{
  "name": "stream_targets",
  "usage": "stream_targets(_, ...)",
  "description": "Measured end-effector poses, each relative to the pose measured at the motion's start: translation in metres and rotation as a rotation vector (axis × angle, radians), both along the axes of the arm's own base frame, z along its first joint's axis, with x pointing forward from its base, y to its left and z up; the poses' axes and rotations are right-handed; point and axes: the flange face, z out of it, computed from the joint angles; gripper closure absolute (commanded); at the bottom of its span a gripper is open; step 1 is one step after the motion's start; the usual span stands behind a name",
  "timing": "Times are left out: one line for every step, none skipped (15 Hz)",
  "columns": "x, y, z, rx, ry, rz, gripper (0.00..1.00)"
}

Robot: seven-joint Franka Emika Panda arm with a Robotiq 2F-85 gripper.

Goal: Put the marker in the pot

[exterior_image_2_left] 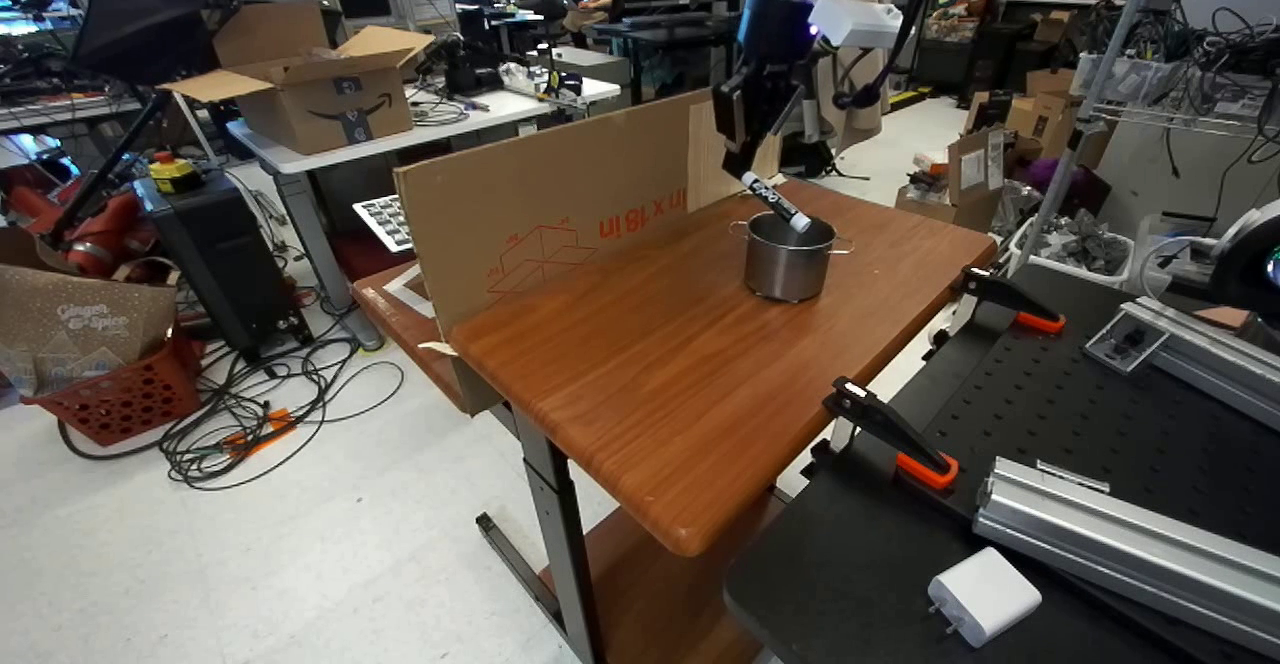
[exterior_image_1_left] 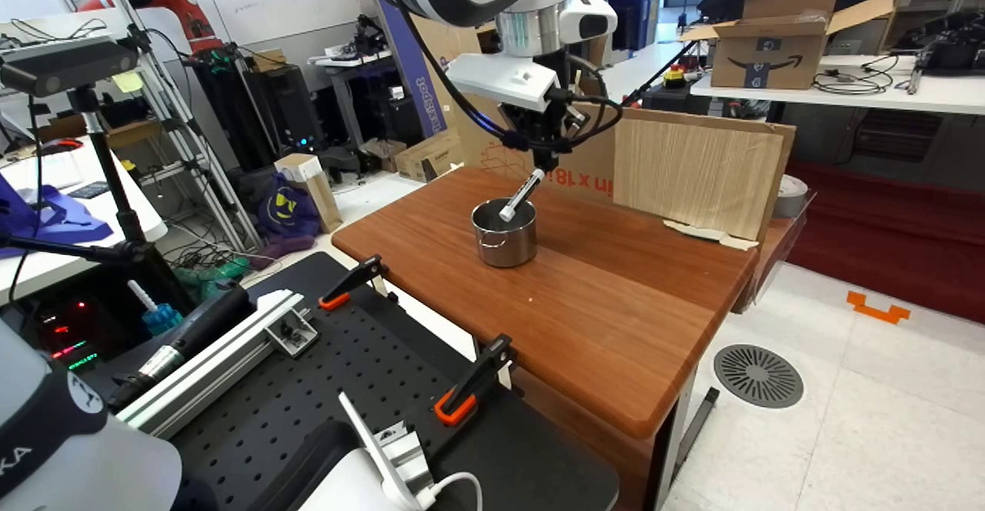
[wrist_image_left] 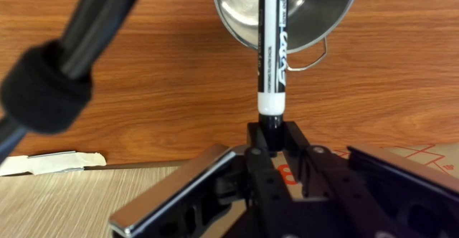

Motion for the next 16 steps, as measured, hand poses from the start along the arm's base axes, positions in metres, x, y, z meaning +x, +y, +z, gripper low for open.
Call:
stream_targets(-0.001, 0.000, -0.001, 0.000, 0.003, 0.003, 0.95)
stream_targets(-0.002, 0.001, -0.003, -0.001, 0.006, 0.006, 0.95)
stream_targets(-0.003, 0.001, -0.004, -0.002, 0.009, 0.009, 0.95)
stream_targets(-0.004, 0.001, -0.006, -0.002, 0.013, 0.013, 0.95)
stream_targets(-0.006, 0.001, -0.008, -0.003, 0.018, 0.017, 0.95)
stream_targets(-0.007, 0.001, -0.010, -0.003, 0.022, 0.021, 0.95)
stream_targets(-0.008, 0.001, -0.012, -0.004, 0.025, 0.025, 0.95)
stream_targets(-0.008, 0.001, -0.014, -0.005, 0.029, 0.028, 0.95)
stream_targets(-0.009, 0.001, -0.016, -0.007, 0.032, 0.031, 0.68)
stream_targets(-0.009, 0.001, -0.018, -0.009, 0.035, 0.035, 0.53)
stream_targets(-0.009, 0.002, -0.019, -0.010, 0.037, 0.038, 0.48)
stream_targets(-0.009, 0.002, -0.020, -0.011, 0.039, 0.039, 0.40)
stream_targets(-0.010, 0.002, -0.021, -0.011, 0.041, 0.039, 0.33)
stream_targets(-0.010, 0.002, -0.021, -0.011, 0.041, 0.040, 0.27)
stream_targets(-0.010, 0.002, -0.021, -0.011, 0.041, 0.040, 0.19)
stream_targets(-0.010, 0.002, -0.021, -0.011, 0.041, 0.040, 0.12)
